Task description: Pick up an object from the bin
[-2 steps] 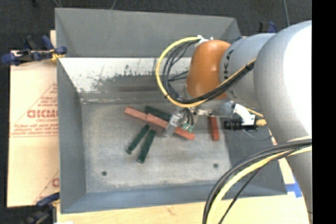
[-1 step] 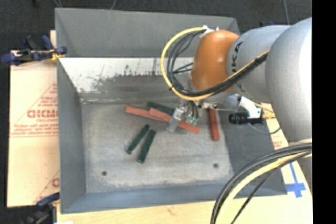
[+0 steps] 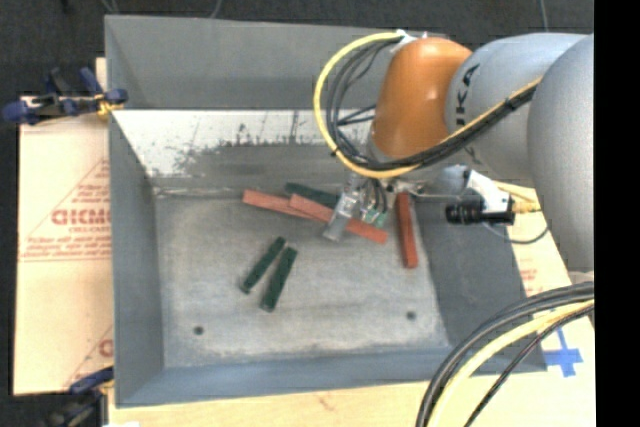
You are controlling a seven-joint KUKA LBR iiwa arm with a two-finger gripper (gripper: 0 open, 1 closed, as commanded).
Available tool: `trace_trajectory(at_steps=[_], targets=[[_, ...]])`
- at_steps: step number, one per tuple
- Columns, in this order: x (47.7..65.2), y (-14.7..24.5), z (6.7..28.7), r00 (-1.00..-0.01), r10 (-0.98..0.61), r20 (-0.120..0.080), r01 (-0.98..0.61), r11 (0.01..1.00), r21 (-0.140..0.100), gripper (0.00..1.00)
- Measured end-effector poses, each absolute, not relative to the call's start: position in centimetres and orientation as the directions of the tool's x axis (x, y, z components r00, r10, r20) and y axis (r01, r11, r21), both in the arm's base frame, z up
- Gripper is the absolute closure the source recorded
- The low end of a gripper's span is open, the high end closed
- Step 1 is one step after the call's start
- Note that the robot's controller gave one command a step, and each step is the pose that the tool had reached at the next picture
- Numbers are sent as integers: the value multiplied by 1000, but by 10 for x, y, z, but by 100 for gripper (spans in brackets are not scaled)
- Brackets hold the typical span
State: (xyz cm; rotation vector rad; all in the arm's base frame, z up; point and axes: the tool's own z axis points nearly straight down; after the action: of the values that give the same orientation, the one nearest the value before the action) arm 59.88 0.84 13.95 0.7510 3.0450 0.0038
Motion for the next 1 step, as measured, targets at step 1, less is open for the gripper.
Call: trace_trajectory(at_steps=[1], targets=[[600, 8, 147, -887, 462, -4, 462, 887, 3, 100]])
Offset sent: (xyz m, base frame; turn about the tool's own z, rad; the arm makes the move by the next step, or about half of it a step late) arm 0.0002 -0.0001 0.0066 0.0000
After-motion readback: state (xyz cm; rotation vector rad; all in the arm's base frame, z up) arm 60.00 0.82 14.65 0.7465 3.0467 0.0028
